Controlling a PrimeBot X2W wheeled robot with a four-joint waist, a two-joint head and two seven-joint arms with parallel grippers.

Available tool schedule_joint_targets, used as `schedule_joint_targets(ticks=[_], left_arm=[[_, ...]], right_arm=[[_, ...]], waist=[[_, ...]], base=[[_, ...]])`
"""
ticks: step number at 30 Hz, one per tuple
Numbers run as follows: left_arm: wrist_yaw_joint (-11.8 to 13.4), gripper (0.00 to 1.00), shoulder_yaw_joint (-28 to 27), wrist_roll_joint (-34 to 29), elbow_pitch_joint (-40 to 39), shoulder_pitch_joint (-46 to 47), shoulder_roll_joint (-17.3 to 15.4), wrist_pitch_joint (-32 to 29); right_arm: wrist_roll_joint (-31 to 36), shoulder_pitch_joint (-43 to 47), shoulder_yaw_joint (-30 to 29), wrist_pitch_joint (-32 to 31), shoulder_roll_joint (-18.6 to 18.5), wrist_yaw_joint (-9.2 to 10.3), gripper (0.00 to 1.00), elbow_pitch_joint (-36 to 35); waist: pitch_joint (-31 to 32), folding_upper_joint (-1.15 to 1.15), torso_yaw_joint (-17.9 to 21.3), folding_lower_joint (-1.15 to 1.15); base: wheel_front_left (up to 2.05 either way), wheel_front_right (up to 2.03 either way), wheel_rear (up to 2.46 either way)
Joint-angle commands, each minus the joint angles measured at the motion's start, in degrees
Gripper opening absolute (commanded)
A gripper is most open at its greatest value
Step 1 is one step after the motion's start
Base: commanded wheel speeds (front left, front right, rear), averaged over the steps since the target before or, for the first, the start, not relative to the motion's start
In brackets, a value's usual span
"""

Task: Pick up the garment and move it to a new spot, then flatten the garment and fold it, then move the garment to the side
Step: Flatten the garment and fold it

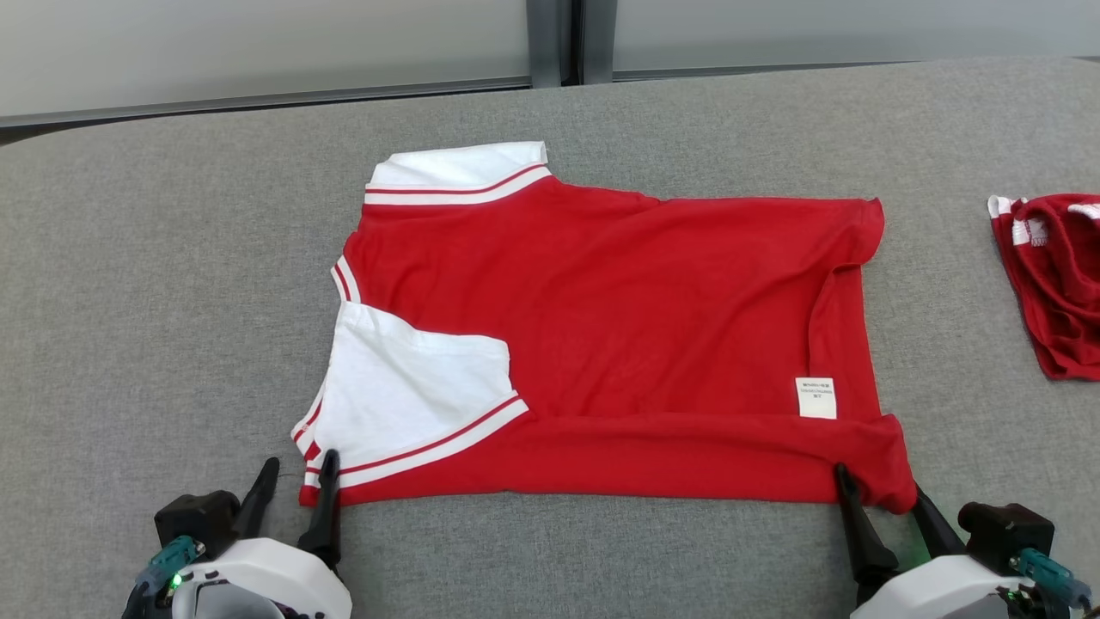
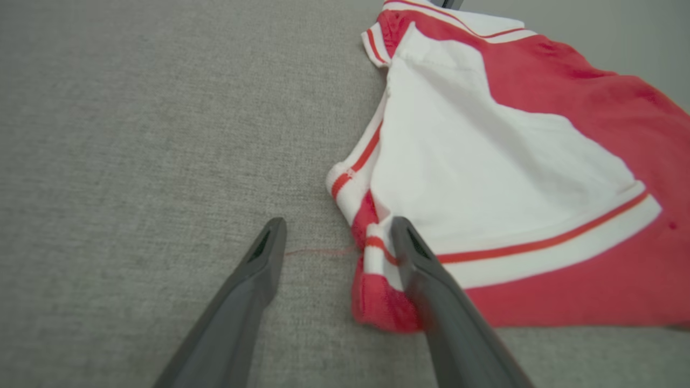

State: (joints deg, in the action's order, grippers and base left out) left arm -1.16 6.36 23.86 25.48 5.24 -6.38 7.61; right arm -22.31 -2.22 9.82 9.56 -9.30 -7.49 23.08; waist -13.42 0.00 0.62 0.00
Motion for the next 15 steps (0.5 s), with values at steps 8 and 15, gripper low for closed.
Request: schedule_joint_targets(ticks=[8, 15], left_arm=[[-3.1, 0.0, 1.29, 1.56, 3.25, 1.92, -0.06, 0.13], [-2.02, 0.0, 0.14, 2.28, 1.06, -1.85, -1.19, 1.62]], right_arm=[[-4.3, -3.06, 3.12, 0.86, -1.74, 0.06, 0.0, 3.84], [-6.47, -0.22, 4.89, 0.49, -3.34, 0.05, 0.0, 1.22]], waist=[[-0.11, 0.0, -0.5, 0.0], [2.69, 0.0, -1.25, 0.0]], base=[[0.0, 0.0, 0.0], [0.0, 0.0, 0.0]])
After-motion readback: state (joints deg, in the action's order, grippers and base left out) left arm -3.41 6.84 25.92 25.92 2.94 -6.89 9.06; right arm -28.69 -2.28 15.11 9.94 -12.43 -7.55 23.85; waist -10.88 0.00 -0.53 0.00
